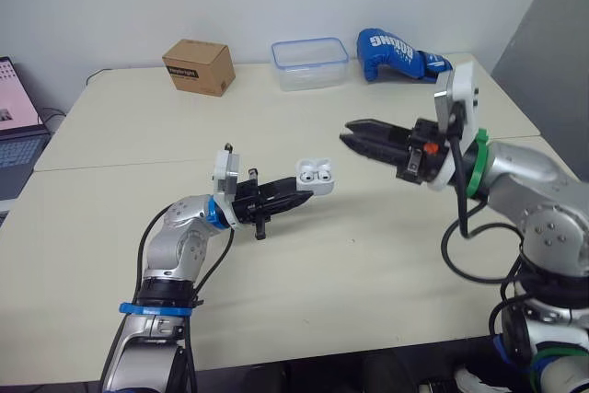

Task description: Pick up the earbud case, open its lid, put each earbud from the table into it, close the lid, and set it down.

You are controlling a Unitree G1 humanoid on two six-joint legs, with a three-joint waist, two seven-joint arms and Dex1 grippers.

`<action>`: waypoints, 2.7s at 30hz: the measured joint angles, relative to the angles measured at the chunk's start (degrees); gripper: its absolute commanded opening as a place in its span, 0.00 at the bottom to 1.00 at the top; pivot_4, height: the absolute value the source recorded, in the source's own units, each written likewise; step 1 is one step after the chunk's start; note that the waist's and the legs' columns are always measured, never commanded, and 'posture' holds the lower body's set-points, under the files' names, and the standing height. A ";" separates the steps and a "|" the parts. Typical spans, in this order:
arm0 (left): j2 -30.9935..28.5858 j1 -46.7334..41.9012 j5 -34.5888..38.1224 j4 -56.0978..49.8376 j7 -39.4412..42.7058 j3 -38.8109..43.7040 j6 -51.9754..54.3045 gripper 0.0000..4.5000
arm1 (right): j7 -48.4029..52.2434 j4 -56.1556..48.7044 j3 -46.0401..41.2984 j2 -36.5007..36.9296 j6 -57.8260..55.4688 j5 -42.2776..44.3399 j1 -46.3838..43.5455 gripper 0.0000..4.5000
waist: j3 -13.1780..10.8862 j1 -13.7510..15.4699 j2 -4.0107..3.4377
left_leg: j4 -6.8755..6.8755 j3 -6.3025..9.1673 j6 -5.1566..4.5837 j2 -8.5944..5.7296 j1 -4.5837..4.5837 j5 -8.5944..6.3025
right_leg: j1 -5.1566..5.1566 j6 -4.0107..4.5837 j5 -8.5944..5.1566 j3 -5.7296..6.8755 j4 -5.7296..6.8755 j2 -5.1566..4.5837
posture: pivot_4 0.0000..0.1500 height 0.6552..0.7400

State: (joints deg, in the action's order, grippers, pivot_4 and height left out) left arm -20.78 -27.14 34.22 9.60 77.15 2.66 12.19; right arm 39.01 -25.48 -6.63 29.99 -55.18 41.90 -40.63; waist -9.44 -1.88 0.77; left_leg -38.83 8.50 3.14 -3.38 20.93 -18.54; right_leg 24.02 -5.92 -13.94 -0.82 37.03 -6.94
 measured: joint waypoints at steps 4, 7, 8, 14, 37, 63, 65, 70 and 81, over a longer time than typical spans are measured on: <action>-0.24 0.21 0.83 -0.62 0.11 -0.01 0.33 0.18 | 4.69 10.76 7.19 2.14 6.93 -7.05 -3.60 0.01 | 0.00 -0.12 0.00 | 0.01 -0.06 0.00 0.01 0.00 0.00 | 0.02 0.00 0.00 -0.03 -0.01 0.00 | 1.00 0.89; -0.39 0.34 1.23 -0.94 0.55 0.00 0.77 0.18 | 9.75 18.56 14.17 2.93 13.85 -13.70 -5.51 0.01 | 0.00 -0.23 0.00 | 0.00 -0.05 0.00 0.01 0.01 0.00 | 0.03 0.00 0.00 -0.02 -0.02 0.00 | 1.00 0.89; -0.48 0.44 1.30 -1.03 0.60 0.02 0.97 0.18 | 11.14 20.61 15.96 2.77 15.88 -15.26 -5.98 0.01 | 0.00 -0.26 0.01 | 0.00 -0.05 0.01 0.01 0.01 0.00 | 0.03 0.00 0.00 -0.02 -0.02 0.00 | 1.00 0.89; -0.68 1.05 1.70 -2.64 0.51 0.01 1.70 0.18 | 18.06 29.09 23.52 0.11 25.89 -23.13 -9.41 0.01 | -0.01 -0.36 0.01 | 0.00 -0.01 0.02 0.01 0.03 0.01 | 0.04 0.00 0.00 -0.01 -0.04 -0.01 | 1.00 0.89; -0.77 0.42 1.77 -1.78 1.29 -0.43 2.33 0.18 | 22.93 20.20 23.59 -0.89 30.90 -27.33 -7.52 0.01 | -0.01 -0.03 0.00 | -0.01 0.02 0.02 0.00 0.04 0.01 | 0.04 0.00 0.00 0.00 -0.04 -0.02 | 1.00 0.89; -2.37 -5.77 -2.06 1.05 -15.92 -1.82 17.57 0.18 | 21.93 25.25 16.71 8.36 31.20 -32.77 -5.90 0.01 | -0.03 0.40 0.03 | -0.01 0.06 0.02 -0.06 0.11 0.01 | 0.02 0.00 0.00 0.05 -0.10 -0.04 | 1.00 0.89; -1.54 -7.82 -3.89 2.31 -20.31 -2.98 21.20 0.18 | 22.27 24.49 14.70 9.82 27.11 -30.80 -3.29 0.01 | -0.03 0.25 0.04 | -0.01 0.06 0.02 -0.04 0.11 0.01 | 0.03 0.00 0.00 0.05 -0.07 -0.03 | 1.00 0.89; 0.20 -13.58 -4.10 7.43 -24.37 -3.90 31.34 0.18 | 21.27 21.68 10.49 10.64 18.37 -25.41 4.74 0.01 | -0.03 -0.06 0.03 | -0.03 -0.02 0.02 -0.03 0.10 0.01 | 0.06 0.00 0.00 0.00 0.01 -0.03 | 1.00 0.89; 4.58 -20.74 -6.17 20.84 -31.93 -3.15 39.86 0.18 | 17.89 13.25 5.79 12.28 11.91 -20.23 13.22 0.01 | -0.04 0.34 0.05 | -0.09 -0.01 0.02 -0.08 0.11 0.01 | 0.03 -0.02 0.01 0.01 -0.02 -0.06 | 1.00 0.89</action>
State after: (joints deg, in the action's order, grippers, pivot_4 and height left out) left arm -16.19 -47.88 28.05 30.45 45.22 -0.49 52.05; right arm 56.89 -12.23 -0.85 42.27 -43.27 21.67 -27.41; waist -9.49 -1.55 0.82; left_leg -38.92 8.50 3.16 -3.46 21.04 -18.53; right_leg 24.05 -5.94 -13.94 -0.81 37.02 -7.00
